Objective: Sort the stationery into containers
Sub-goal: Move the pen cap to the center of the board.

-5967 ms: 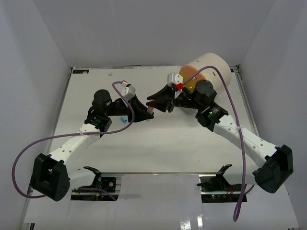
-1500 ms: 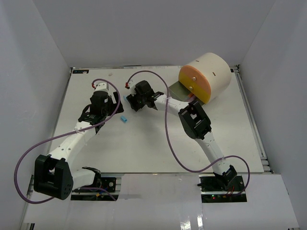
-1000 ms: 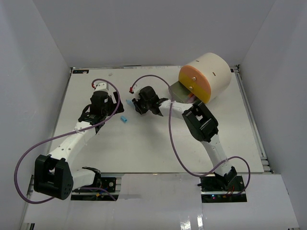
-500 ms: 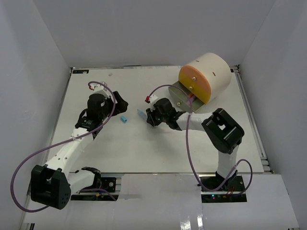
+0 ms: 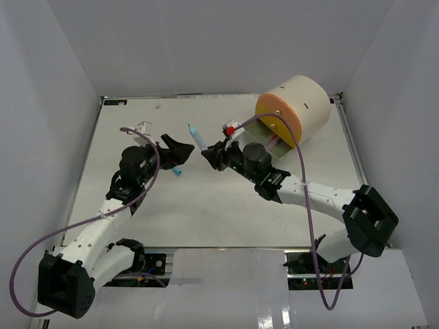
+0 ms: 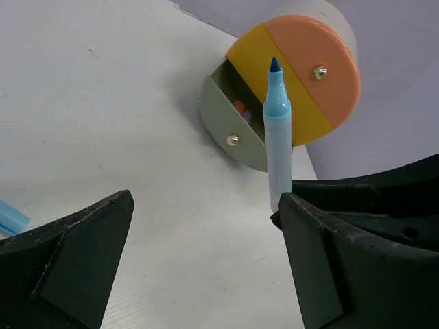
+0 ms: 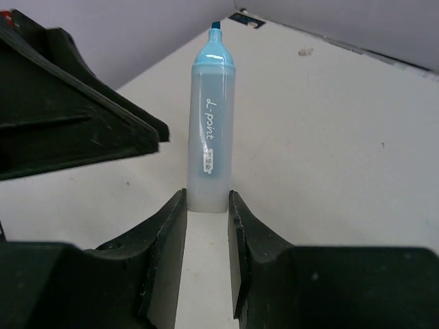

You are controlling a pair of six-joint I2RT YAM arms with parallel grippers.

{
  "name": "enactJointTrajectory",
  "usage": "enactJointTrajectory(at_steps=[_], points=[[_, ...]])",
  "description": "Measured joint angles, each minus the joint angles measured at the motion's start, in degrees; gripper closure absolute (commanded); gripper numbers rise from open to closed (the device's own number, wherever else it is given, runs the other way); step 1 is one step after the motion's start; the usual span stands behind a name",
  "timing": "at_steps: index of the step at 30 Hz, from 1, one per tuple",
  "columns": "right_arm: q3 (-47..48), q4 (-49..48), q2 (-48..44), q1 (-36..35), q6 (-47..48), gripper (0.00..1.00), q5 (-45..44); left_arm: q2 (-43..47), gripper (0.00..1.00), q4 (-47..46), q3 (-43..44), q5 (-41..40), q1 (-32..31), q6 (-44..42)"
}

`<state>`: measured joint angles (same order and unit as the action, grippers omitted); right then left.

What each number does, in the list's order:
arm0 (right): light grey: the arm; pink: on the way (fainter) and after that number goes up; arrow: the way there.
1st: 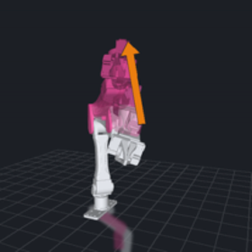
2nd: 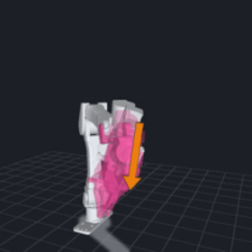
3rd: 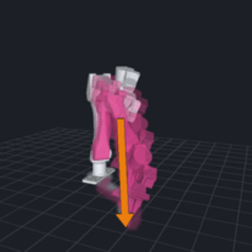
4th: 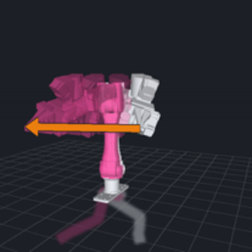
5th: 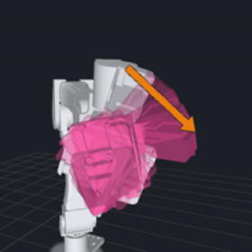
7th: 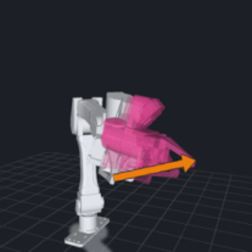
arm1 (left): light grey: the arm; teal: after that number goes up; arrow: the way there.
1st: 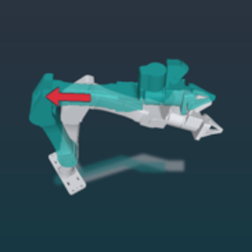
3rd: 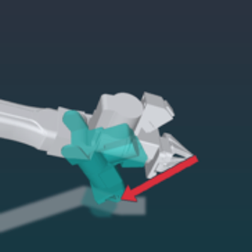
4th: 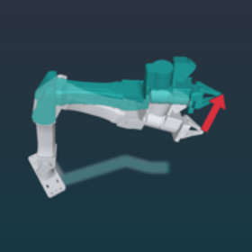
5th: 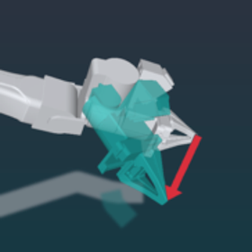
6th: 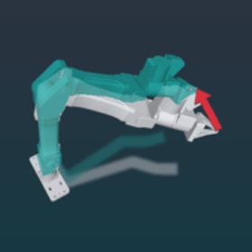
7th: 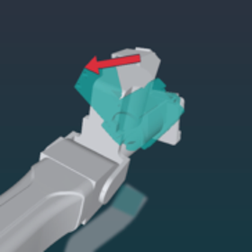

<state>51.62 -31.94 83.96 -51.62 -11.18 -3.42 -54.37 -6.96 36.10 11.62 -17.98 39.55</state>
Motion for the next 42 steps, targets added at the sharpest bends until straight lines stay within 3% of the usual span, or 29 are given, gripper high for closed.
enactJointTrajectory(at_steps=[11,33,42], points=[[-2.8,-5.2,-3.1,-7.3,2.1,0.92,-10.8,1.0,0.08,-13.0,-0.8,-4.8,-9.7,2.4],[-5.7,-11.7,-4.7,-10.8,5.1,0.92,-18.6,-5.4,0.35,-19.8,-0.8,-8.0,-15.3,3.1],[-6.4,-12.7,-4.8,-11.5,5.8,0.92,-19.2,-5.6,0.63,-21.3,-0.8,-8.3,-16.0,2.1]])
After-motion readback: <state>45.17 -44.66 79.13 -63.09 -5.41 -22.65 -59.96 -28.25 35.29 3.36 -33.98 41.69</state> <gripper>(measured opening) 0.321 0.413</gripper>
